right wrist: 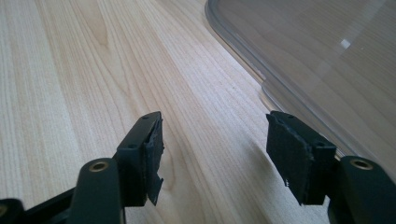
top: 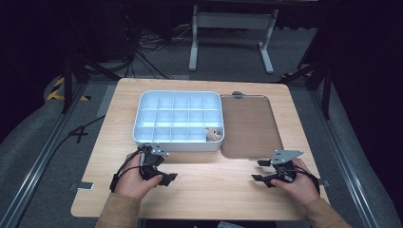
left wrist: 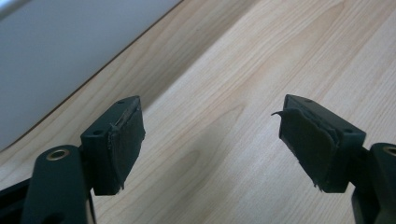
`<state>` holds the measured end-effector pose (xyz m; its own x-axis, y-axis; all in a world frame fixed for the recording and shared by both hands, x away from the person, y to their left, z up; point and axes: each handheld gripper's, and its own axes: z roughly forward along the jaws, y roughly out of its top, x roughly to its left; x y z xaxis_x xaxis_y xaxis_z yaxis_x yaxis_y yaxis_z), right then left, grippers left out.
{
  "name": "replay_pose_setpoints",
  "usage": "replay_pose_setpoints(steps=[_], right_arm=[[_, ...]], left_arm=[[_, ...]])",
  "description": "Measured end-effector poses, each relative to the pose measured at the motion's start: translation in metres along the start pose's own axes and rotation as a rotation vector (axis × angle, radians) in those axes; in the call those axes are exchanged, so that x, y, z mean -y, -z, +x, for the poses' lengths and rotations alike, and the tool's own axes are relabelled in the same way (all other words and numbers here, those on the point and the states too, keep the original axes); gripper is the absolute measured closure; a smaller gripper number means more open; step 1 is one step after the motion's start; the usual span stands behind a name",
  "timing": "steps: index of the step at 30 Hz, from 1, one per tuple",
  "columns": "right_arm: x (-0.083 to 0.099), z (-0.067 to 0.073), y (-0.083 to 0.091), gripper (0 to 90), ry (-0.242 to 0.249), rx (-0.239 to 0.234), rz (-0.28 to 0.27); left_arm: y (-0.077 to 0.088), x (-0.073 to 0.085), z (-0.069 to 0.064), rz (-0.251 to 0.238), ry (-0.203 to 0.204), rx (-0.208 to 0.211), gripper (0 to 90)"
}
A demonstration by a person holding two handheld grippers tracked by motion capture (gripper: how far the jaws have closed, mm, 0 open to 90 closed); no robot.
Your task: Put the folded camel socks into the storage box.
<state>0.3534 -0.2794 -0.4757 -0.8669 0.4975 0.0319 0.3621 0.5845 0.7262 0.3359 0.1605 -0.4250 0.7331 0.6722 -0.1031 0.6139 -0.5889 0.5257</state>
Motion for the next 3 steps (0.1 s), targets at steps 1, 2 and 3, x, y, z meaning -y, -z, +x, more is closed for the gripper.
replay_pose_setpoints(steps=[1, 2, 3], right_arm=[[0.0, 0.0, 0.0, 37.1, 0.0, 0.0, 0.0], [-0.0007, 0.0004, -0.0004, 37.0, 0.005, -0.001, -0.005], [-0.001, 0.0004, -0.0002, 37.1, 0.004, -0.003, -0.009]], left_arm=[[0.0, 0.0, 0.0, 0.0, 0.0, 0.0, 21.8], [-0.0012, 0.0011, 0.0006, 0.014, -0.009, 0.0, 21.6], [-0.0012, 0.0011, 0.0006, 0.014, -0.009, 0.0, 21.6]])
